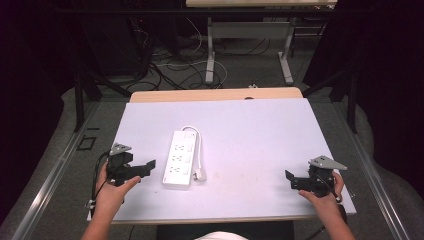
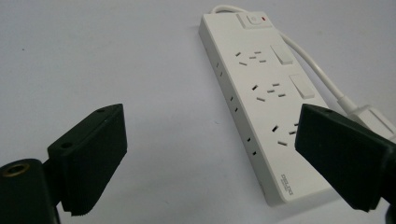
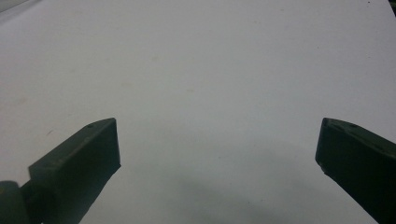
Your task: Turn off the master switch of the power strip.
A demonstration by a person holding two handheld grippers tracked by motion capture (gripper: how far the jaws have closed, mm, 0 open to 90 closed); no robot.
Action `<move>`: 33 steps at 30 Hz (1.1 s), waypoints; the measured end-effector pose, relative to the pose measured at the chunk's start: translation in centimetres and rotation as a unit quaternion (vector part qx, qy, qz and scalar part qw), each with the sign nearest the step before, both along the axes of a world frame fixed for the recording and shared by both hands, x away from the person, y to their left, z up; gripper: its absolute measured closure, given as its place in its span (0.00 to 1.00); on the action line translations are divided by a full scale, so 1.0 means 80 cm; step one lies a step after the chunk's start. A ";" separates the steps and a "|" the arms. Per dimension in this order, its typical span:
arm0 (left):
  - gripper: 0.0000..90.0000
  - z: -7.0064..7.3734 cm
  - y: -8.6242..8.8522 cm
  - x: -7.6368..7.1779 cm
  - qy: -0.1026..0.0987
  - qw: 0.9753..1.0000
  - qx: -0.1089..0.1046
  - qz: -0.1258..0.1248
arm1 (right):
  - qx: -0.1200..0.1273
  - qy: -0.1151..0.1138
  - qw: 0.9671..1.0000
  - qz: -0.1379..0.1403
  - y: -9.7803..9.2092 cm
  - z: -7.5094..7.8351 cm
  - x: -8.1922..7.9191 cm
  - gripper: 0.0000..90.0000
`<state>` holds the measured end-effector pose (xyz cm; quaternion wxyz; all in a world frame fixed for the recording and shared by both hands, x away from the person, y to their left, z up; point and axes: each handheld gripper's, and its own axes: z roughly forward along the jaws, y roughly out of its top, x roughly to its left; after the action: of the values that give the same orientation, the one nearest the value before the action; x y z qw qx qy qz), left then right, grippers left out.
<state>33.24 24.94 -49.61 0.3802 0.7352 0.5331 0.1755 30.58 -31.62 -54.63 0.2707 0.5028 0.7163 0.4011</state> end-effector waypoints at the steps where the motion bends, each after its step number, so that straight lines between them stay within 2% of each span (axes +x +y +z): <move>1: 0.12 0.002 0.000 0.001 0.002 1.000 0.002 -0.001 | -0.001 0.000 1.000 0.001 0.000 0.000 0.000 0.00; 6: 0.17 0.010 -0.004 0.008 -0.003 1.000 0.004 -0.004 | 0.000 0.004 1.000 0.005 0.001 0.000 0.000 0.00; 14: 0.19 0.020 -0.011 0.021 -0.006 1.000 0.000 -0.004 | -0.004 0.006 1.000 0.004 -0.001 -0.001 -0.001 0.00; 20: 0.19 0.030 -0.015 0.031 -0.013 1.000 -0.004 -0.005 | 0.002 0.005 1.000 -0.002 0.000 -0.002 -0.002 0.00; 25: 0.20 0.040 -0.017 0.038 -0.015 1.000 0.004 -0.008 | 0.002 0.007 1.000 0.003 -0.002 -0.002 -0.002 0.00; 33: 0.23 0.049 -0.025 0.051 -0.017 1.000 -0.003 -0.011 | 0.001 0.005 1.000 0.002 -0.002 -0.003 -0.001 0.00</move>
<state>37.32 22.96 -45.67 0.3932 0.7370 0.5187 0.1823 30.46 -31.79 -54.84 0.2662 0.5037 0.7180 0.3999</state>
